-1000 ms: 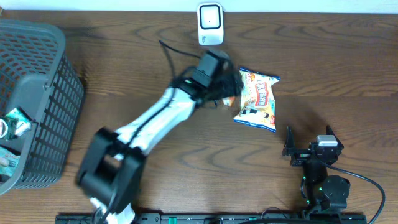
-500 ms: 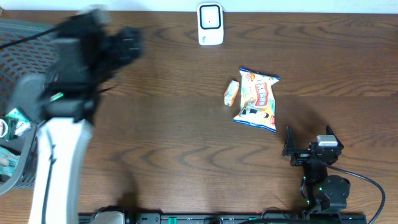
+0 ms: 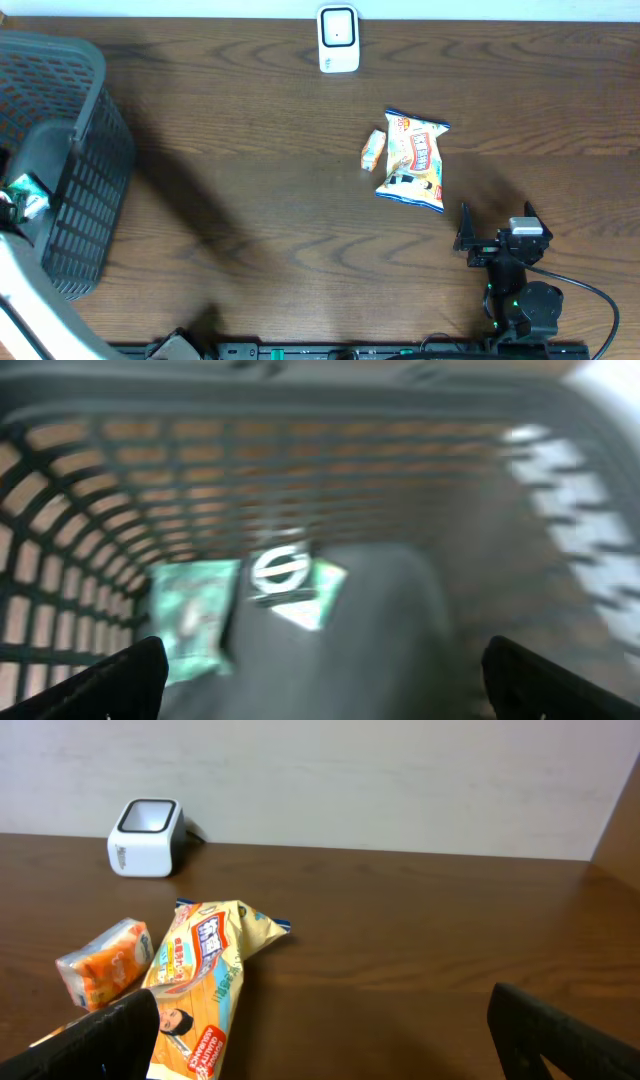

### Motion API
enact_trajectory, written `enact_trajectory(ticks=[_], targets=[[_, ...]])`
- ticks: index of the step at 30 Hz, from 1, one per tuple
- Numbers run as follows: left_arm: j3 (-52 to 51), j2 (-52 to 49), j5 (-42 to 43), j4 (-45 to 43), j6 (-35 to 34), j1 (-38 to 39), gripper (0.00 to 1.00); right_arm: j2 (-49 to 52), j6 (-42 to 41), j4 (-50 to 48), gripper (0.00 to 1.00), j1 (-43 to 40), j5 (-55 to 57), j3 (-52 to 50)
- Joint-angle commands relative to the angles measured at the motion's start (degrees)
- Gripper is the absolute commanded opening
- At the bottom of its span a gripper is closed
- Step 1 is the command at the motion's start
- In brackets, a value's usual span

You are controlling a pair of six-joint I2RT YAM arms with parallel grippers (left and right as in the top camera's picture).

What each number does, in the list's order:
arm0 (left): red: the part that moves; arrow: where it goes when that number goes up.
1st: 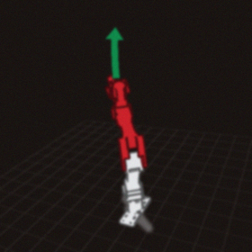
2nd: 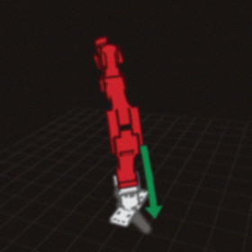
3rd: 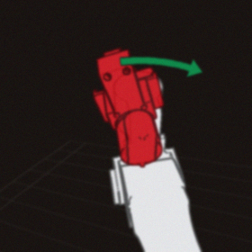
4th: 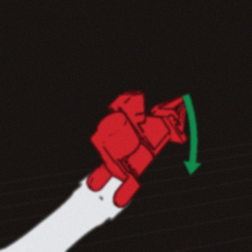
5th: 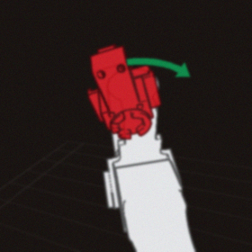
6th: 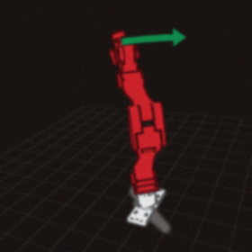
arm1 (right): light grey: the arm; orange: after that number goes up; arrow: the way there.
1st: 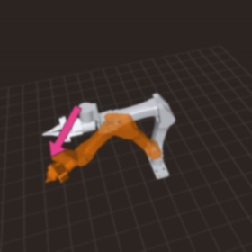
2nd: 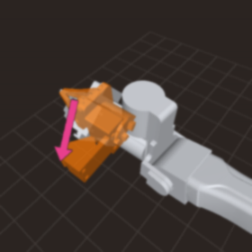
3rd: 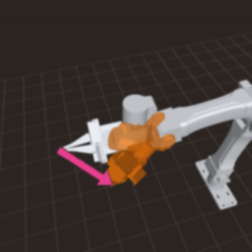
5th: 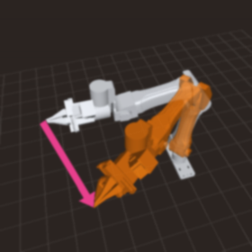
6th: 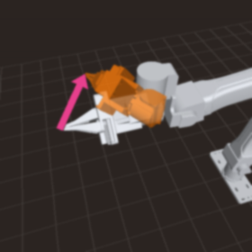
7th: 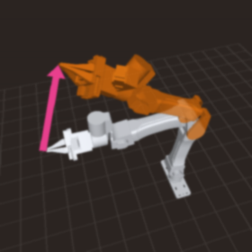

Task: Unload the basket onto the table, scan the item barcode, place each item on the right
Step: 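Reach the left gripper into the basket and grasp the mint-green tissue pack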

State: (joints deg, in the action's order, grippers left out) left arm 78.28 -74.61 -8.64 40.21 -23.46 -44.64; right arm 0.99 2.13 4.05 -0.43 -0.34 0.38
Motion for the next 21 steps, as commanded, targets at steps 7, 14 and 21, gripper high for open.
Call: enact_trajectory(ticks=[7,14,21], targets=[[-1.2,-18.8,-2.2,2.5,2.0,-3.3,0.99,-0.2,0.5,0.3,0.99,0.6,0.2,-0.1],[-1.2,-29.1,-5.2,8.1,1.7,-3.2,0.99,-0.2,0.5,0.3,0.99,0.6,0.2,-0.1],[-1.2,-36.7,-12.3,6.1,0.5,-3.3,0.99,-0.2,0.5,0.3,0.99,0.6,0.2,-0.1]])
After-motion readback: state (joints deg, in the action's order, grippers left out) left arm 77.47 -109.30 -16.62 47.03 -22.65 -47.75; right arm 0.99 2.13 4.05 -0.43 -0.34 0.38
